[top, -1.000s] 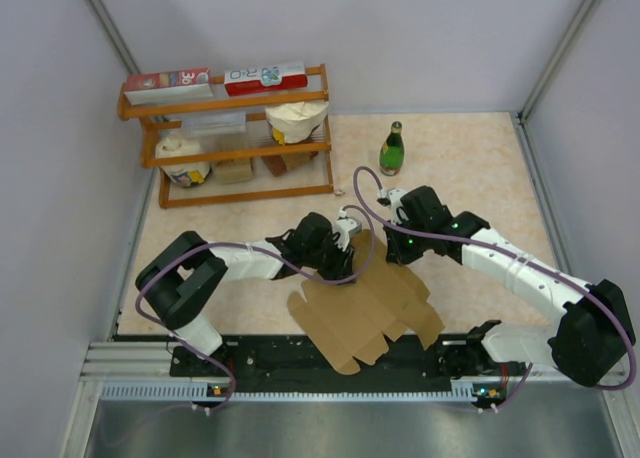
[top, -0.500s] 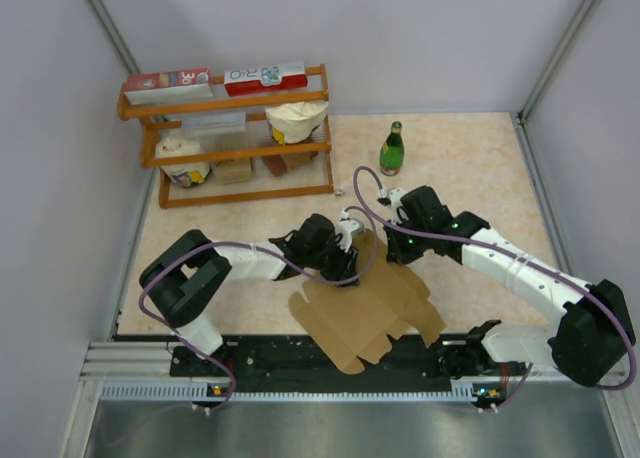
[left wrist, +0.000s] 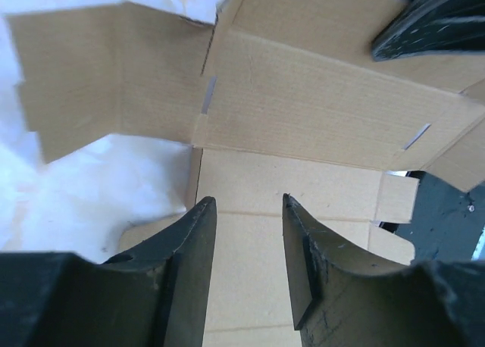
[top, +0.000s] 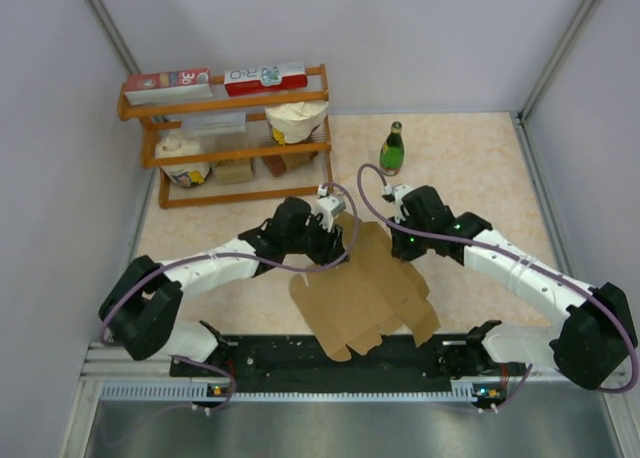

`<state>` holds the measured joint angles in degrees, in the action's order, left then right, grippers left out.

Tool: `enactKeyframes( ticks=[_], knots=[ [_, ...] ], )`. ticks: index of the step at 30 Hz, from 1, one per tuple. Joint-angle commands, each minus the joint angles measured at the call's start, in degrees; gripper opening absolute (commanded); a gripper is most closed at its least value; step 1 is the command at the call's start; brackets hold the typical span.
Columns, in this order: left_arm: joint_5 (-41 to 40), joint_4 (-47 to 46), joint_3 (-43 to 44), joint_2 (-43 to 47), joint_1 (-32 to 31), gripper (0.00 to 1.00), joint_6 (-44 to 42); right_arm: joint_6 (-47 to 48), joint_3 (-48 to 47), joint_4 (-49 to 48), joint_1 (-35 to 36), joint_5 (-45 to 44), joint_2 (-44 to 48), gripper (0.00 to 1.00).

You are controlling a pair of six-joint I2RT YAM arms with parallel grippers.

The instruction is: Fold the paper box

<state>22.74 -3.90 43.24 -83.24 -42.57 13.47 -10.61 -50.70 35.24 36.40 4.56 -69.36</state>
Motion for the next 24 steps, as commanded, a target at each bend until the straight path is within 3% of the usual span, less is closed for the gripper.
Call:
enactKeyframes(
  ticks=[1,4,7,13,18,24],
  knots=[
    [-2.9,1.4,1.2,7.5,2.6,0.4,-1.7,0.2,-2.2,-1.7,0.7,-3.7,2.2,0.0],
    [-5.8,1.9,1.6,10.2,5.1,0.11,-1.9,1.0,-2.6,-1.7,0.8,-4.0,2.2,0.0],
    [-7.2,3.3,3.0,10.9,7.2,0.06,-2.4,2.7,-3.3,-1.8,0.8,-2.3,1.6,0.0],
    [-3.2,3.2,4.0,10.3,11.4,0.08,-1.7,5.5,-3.9,-2.0,0.8,2.3,0.6,0.0],
    [-3.1,1.0,2.2,11.8,14.6,0.25,-0.4,6.5,-3.9,-2.4,0.8,2.3,1.0,0.0],
    [-2.9,0.7,4.1,10.2,17.3,0.27,-1.9,9.0,-2.7,-3.2,0.8,2.7,3.1,0.0]
  ],
)
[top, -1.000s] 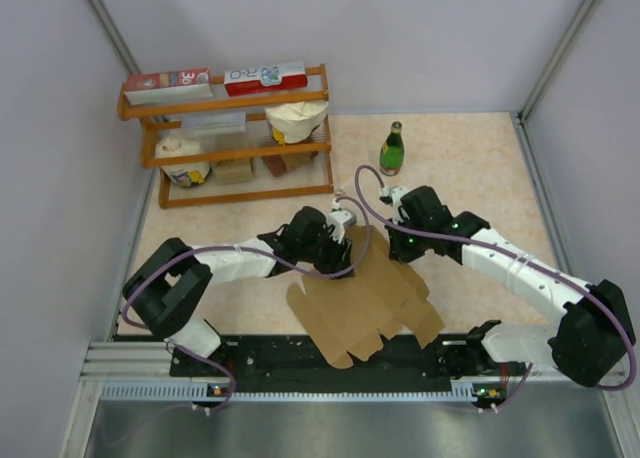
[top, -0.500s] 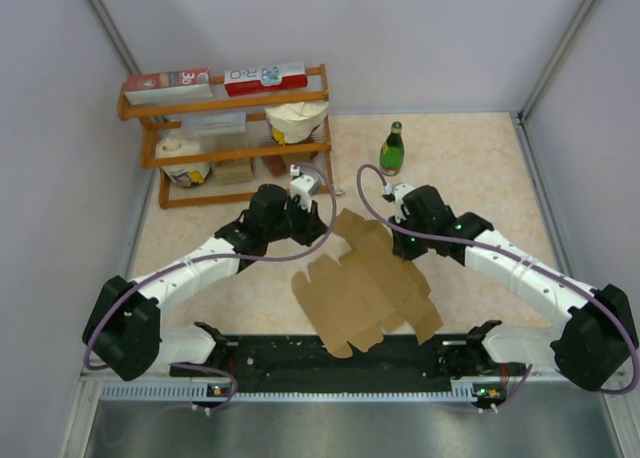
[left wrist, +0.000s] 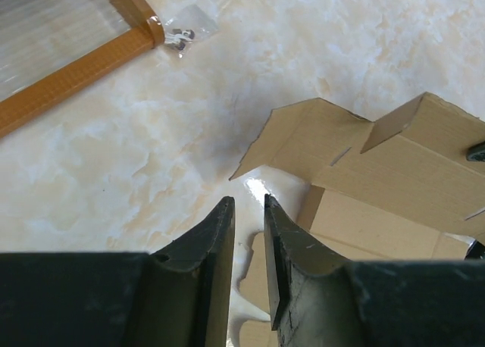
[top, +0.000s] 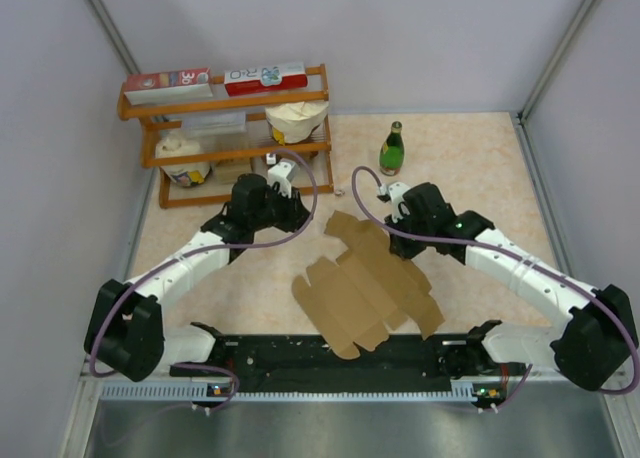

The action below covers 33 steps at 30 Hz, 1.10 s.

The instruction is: Fold the paper box

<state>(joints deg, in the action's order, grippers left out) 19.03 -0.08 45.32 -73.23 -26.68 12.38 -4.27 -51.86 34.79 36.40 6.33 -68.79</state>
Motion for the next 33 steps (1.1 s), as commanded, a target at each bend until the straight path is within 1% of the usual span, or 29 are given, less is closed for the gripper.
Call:
enactKeyframes(
  ticks=[1,3,10,16,21,23,29,33],
  knots=[
    [0.7,-3.2,2.6,-0.5,1.9,0.28,-0.9,3.4,-1.4,-2.9,0.8,1.0,3.1,0.0],
    [0.7,-3.2,3.5,-1.9,2.9,0.29,-1.3,6.1,-0.6,-3.1,0.9,3.0,4.9,0.0],
    [-0.2,-4.1,8.5,-8.1,3.6,0.31,-1.7,13.1,-0.3,-3.4,2.1,1.3,8.7,0.0],
    [0.0,-4.4,13.6,-14.5,3.8,0.33,-0.6,16.9,-1.8,-2.7,3.1,0.6,7.0,0.0],
    [0.8,-5.2,15.8,-18.6,4.0,0.33,-0.4,20.4,-3.7,-0.1,4.7,-0.1,4.6,0.0],
    [2.8,-5.3,16.4,-20.0,4.0,0.33,-0.5,21.0,-4.2,-0.2,5.1,0.2,4.3,0.0],
    [14.4,-7.6,15.6,-23.7,3.9,0.32,0.6,23.4,-5.2,-0.2,5.4,1.5,3.1,0.0],
    [20.3,-9.3,14.8,-25.7,2.2,0.32,0.9,25.3,-6.3,-0.6,5.4,1.2,1.1,0.0]
  ],
)
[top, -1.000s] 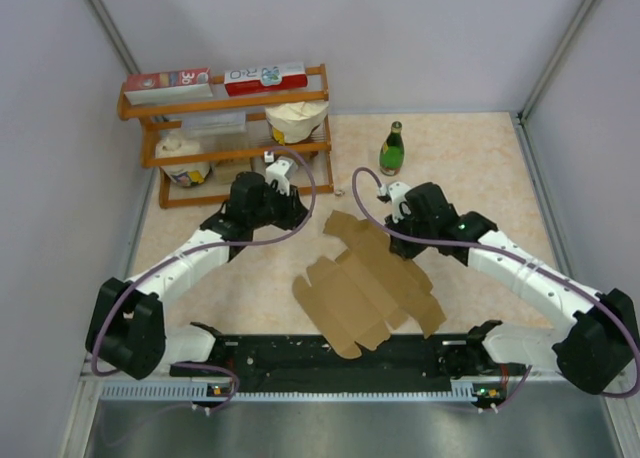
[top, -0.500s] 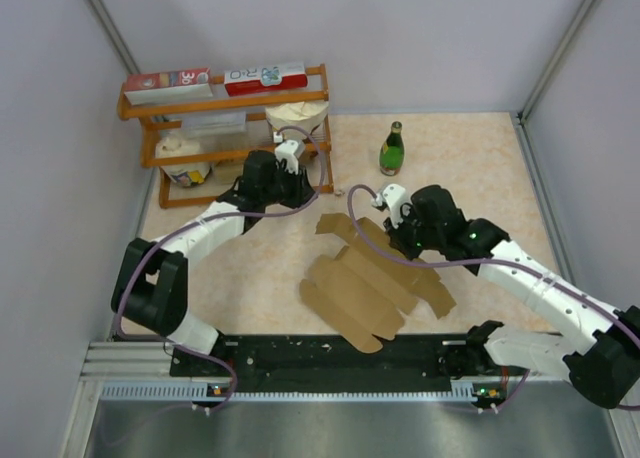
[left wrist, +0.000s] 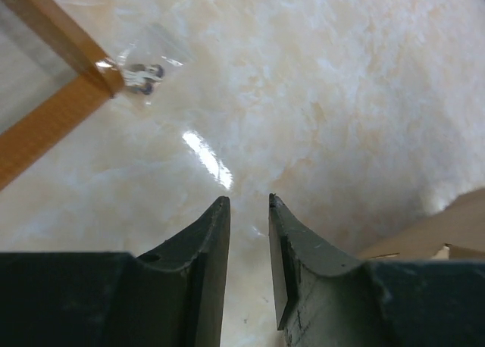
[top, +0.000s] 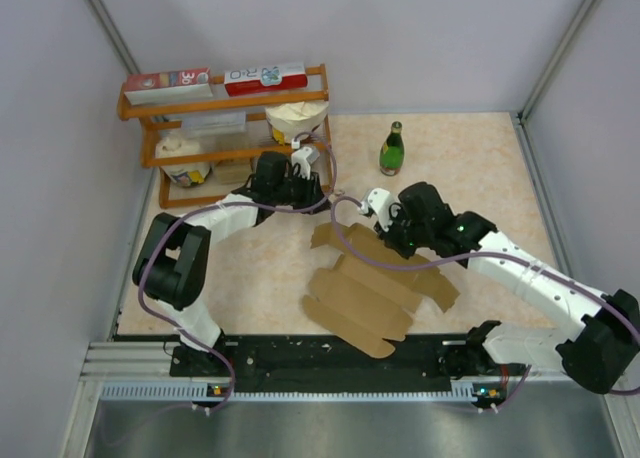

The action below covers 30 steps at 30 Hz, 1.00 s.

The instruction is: Fold the paper box

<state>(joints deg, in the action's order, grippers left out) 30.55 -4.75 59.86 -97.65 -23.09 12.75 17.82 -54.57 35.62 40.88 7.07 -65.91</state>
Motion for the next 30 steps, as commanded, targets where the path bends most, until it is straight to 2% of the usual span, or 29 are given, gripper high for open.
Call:
enactKeyframes(
  ticks=[1,8,17,25,30],
  knots=[
    [9.2,-4.6,-0.1,-1.5,-2.1,0.33,0.4,3.4,-3.9,-1.5,1.0,0.3,-2.4,0.0],
    [9.9,-8.0,-7.5,0.7,-2.7,0.33,0.9,5.6,-5.9,-2.8,1.0,-2.8,-5.4,0.0],
    [12.0,-15.5,-18.2,4.0,-2.7,0.33,2.3,7.7,-4.0,-6.8,1.6,-6.5,-6.2,0.0],
    [12.3,-23.4,-20.7,6.1,-2.7,0.33,3.9,7.0,-1.9,-8.3,2.0,-5.1,-5.7,0.0],
    [11.1,-24.8,-21.6,8.0,-2.7,0.34,2.3,6.8,-0.4,-8.6,2.1,-5.0,-5.4,0.0]
  ],
)
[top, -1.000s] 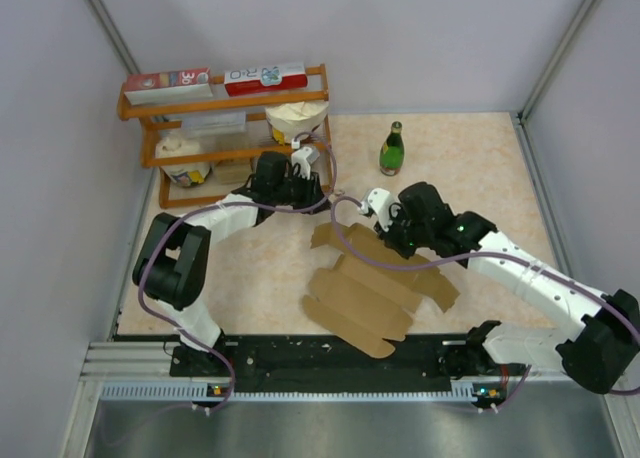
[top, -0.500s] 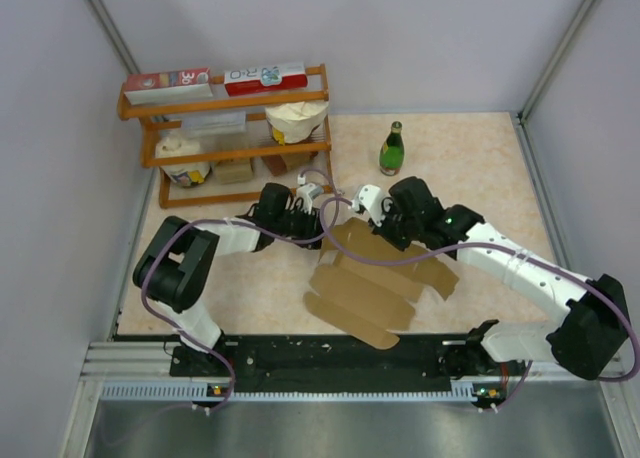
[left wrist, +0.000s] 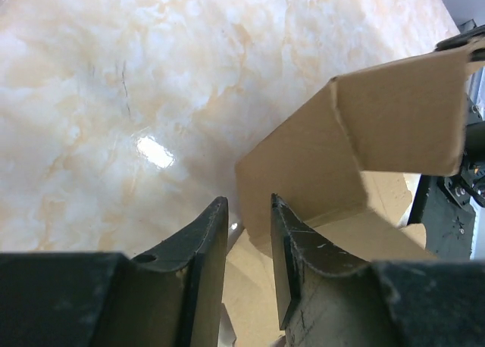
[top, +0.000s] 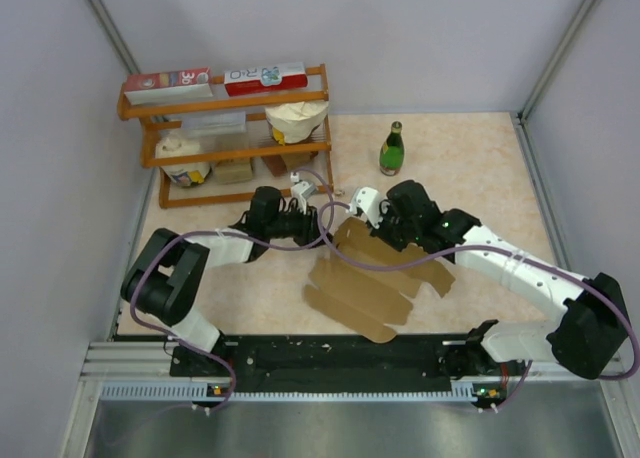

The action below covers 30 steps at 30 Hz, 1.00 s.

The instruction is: Fold the paper box

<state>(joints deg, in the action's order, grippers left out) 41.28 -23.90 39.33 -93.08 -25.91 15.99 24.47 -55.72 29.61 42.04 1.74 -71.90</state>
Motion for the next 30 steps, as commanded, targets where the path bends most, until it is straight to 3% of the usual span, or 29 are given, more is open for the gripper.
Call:
enactKeyframes(
  ticks=[1,16,30],
  knots=[
    [0.3,-5.6,-1.3,3.7,0.1,0.34,-1.5,0.1,1.1,-2.9,1.0,0.2,0.6,0.0],
    [2.8,-12.6,-5.2,3.0,0.2,0.36,-1.0,1.0,6.7,-7.8,4.5,-6.1,2.3,0.0],
    [7.1,-22.0,-12.9,5.0,-0.3,0.39,1.9,3.0,12.9,-14.7,11.5,-17.8,4.2,0.0]
  ],
)
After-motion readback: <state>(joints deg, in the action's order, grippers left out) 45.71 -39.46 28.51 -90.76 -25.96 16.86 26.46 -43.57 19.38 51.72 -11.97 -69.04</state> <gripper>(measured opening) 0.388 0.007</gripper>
